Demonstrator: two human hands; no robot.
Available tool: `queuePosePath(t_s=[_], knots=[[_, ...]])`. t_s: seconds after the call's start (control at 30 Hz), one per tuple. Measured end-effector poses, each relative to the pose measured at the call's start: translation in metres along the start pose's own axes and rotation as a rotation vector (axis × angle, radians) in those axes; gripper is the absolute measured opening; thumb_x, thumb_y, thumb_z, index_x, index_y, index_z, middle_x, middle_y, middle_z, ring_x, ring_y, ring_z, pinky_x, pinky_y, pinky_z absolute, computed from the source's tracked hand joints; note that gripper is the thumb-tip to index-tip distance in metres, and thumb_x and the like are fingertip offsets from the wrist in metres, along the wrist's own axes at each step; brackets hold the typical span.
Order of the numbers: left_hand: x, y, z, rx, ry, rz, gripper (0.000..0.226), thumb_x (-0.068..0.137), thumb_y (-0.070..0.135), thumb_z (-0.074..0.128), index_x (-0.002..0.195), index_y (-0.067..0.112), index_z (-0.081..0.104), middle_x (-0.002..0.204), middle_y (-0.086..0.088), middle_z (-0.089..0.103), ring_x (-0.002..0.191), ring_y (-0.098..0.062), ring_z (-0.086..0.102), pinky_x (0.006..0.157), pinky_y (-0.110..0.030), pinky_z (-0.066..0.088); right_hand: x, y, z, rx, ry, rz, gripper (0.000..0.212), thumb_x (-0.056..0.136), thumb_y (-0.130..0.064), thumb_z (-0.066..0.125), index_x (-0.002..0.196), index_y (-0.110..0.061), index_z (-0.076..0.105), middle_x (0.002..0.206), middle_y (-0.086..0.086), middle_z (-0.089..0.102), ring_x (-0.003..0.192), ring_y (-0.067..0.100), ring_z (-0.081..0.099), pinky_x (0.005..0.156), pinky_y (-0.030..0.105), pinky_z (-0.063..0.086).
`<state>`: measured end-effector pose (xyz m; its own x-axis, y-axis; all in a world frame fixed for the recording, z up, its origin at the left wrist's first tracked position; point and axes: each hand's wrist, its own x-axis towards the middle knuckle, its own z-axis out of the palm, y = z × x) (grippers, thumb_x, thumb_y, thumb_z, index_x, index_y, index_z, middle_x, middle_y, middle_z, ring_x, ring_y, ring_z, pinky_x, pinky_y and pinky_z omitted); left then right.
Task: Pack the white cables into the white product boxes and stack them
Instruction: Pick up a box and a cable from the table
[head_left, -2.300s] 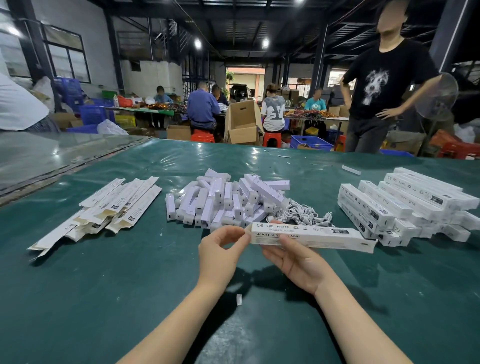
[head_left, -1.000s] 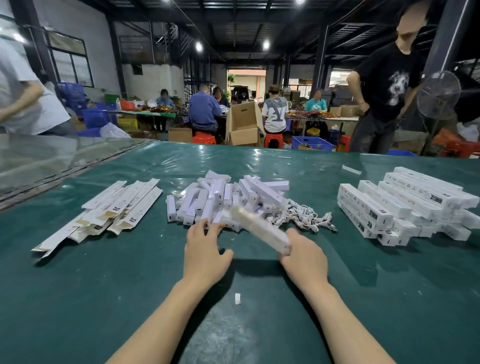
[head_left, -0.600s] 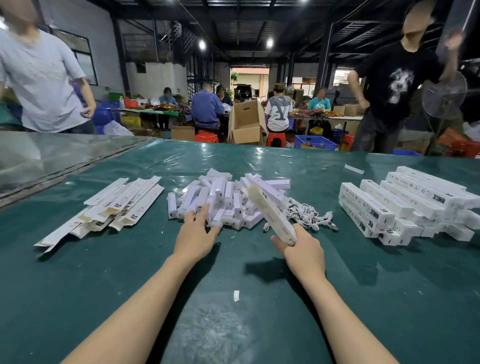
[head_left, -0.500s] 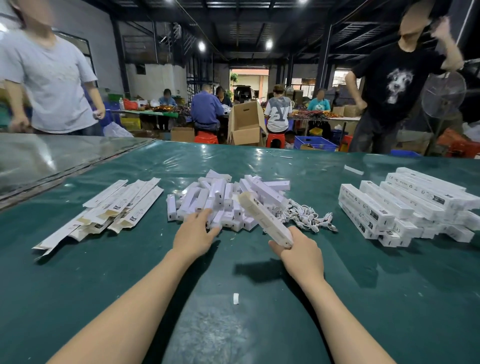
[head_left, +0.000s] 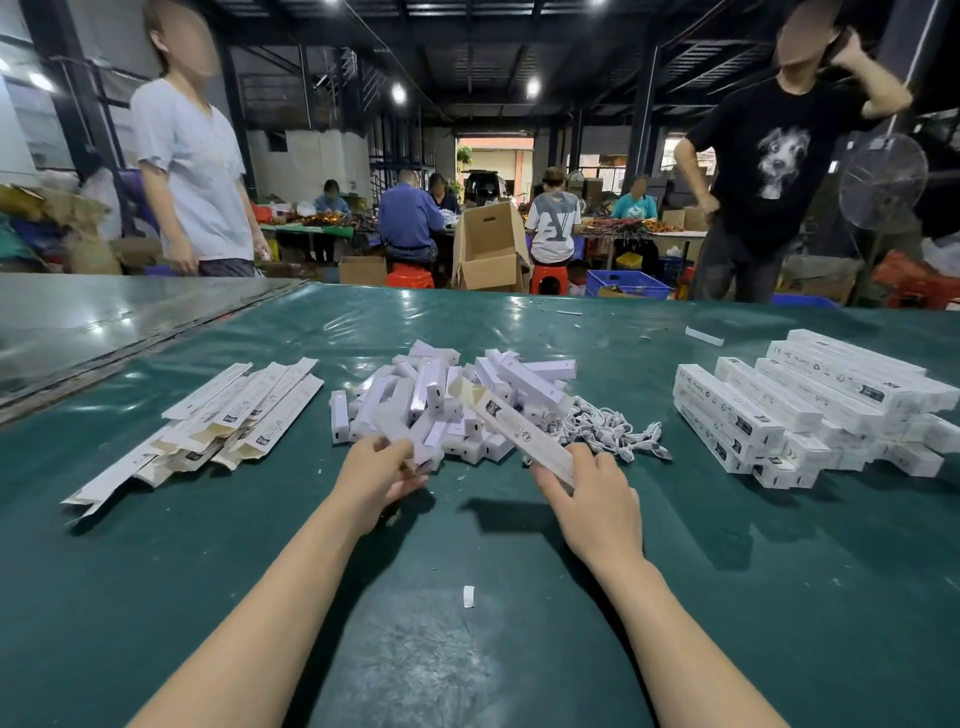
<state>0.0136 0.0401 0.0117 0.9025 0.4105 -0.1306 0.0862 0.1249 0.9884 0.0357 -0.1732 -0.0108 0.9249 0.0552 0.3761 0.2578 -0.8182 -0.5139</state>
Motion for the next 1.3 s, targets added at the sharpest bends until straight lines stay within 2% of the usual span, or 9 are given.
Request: queuePosePath(t_s=[0.07, 0.17, 0.27, 0.37, 0.43, 0.63, 0.87, 1.03, 1.3], knots=[[-0.006, -0.007, -0.003, -0.264, -0.054, -0.047, 0.014, 0.087, -0.007, 0.042, 0.097, -0.002, 0.050, 0.088, -0.018, 0.059, 0.076, -0.022, 0.058, 0.053, -0.023, 0.055, -0.001, 0.001, 0.000, -0.028, -0.001, -0.028, 0.030, 0.087, -0.046, 0.049, 0.105, -0.023, 0.052, 0.090, -0.003, 0.042, 0.091, 0.027, 0.051, 0.082, 0.034, 0.034], [-0.014, -0.009, -0.005, -0.489, -0.127, 0.019, 0.013, 0.089, -0.008, 0.042, 0.085, -0.006, 0.054, 0.069, -0.012, 0.068, 0.070, -0.020, 0.064, 0.060, -0.025, 0.057, -0.002, 0.000, -0.002, -0.042, 0.011, -0.030, 0.026, 0.083, -0.042, 0.054, 0.101, -0.024, 0.059, 0.086, -0.002, 0.046, 0.085, 0.027, 0.054, 0.075, 0.032, 0.039], [-0.014, -0.006, -0.009, -0.652, -0.145, 0.085, 0.017, 0.092, -0.004, 0.042, 0.085, 0.000, 0.058, 0.066, -0.009, 0.069, 0.062, -0.015, 0.067, 0.063, -0.025, 0.058, -0.003, -0.001, -0.005, -0.040, 0.034, -0.042, 0.030, 0.081, -0.049, 0.055, 0.098, -0.025, 0.059, 0.085, -0.002, 0.047, 0.083, 0.027, 0.056, 0.069, 0.032, 0.042], [-0.014, -0.011, -0.009, -0.571, -0.183, 0.091, 0.017, 0.093, 0.001, 0.042, 0.104, 0.005, 0.055, 0.074, -0.004, 0.070, 0.066, -0.012, 0.067, 0.060, -0.022, 0.055, -0.005, -0.002, -0.006, -0.086, 0.008, -0.076, 0.040, 0.082, -0.061, 0.048, 0.100, -0.026, 0.058, 0.087, -0.002, 0.044, 0.086, 0.027, 0.055, 0.070, 0.032, 0.041], [-0.015, -0.014, -0.006, -0.484, -0.203, 0.112, 0.021, 0.094, 0.005, 0.043, 0.111, 0.012, 0.053, 0.079, 0.001, 0.069, 0.072, -0.011, 0.063, 0.065, -0.025, 0.049, -0.005, -0.003, -0.006, -0.104, -0.015, -0.098, 0.045, 0.083, -0.063, 0.044, 0.104, -0.026, 0.060, 0.087, -0.002, 0.043, 0.088, 0.027, 0.054, 0.074, 0.031, 0.039], [-0.020, -0.012, -0.001, -0.396, -0.211, 0.138, 0.014, 0.094, 0.011, 0.043, 0.093, 0.021, 0.053, 0.083, 0.002, 0.066, 0.076, -0.012, 0.058, 0.065, -0.027, 0.039, -0.006, -0.002, -0.004, -0.104, -0.058, -0.103, 0.047, 0.083, -0.065, 0.044, 0.098, -0.025, 0.062, 0.087, -0.003, 0.048, 0.089, 0.022, 0.055, 0.070, 0.029, 0.038], [-0.017, -0.013, -0.001, -0.304, -0.164, 0.217, 0.013, 0.096, 0.014, 0.042, 0.107, 0.018, 0.049, 0.092, -0.001, 0.061, 0.079, -0.012, 0.059, 0.069, -0.027, 0.043, -0.007, -0.001, -0.007, -0.088, -0.070, -0.103, 0.045, 0.081, -0.066, 0.044, 0.091, -0.027, 0.064, 0.079, -0.006, 0.046, 0.082, 0.016, 0.055, 0.063, 0.027, 0.036], [-0.015, -0.019, 0.000, -0.110, -0.090, 0.326, 0.026, 0.097, 0.018, 0.041, 0.120, 0.006, 0.042, 0.110, -0.013, 0.062, 0.087, -0.016, 0.062, 0.057, -0.018, 0.049, -0.007, -0.001, -0.006, -0.073, -0.058, -0.079, 0.044, 0.081, -0.065, 0.044, 0.091, -0.027, 0.063, 0.081, -0.005, 0.047, 0.081, 0.017, 0.054, 0.062, 0.027, 0.035], [-0.016, -0.021, 0.002, -0.032, -0.039, 0.396, 0.017, 0.095, 0.017, 0.047, 0.112, 0.016, 0.043, 0.095, -0.003, 0.064, 0.074, -0.007, 0.064, 0.058, -0.018, 0.053, -0.006, 0.000, -0.005, -0.053, -0.037, -0.042, 0.044, 0.081, -0.066, 0.044, 0.092, -0.028, 0.064, 0.082, -0.004, 0.048, 0.083, 0.020, 0.055, 0.066, 0.029, 0.038]])
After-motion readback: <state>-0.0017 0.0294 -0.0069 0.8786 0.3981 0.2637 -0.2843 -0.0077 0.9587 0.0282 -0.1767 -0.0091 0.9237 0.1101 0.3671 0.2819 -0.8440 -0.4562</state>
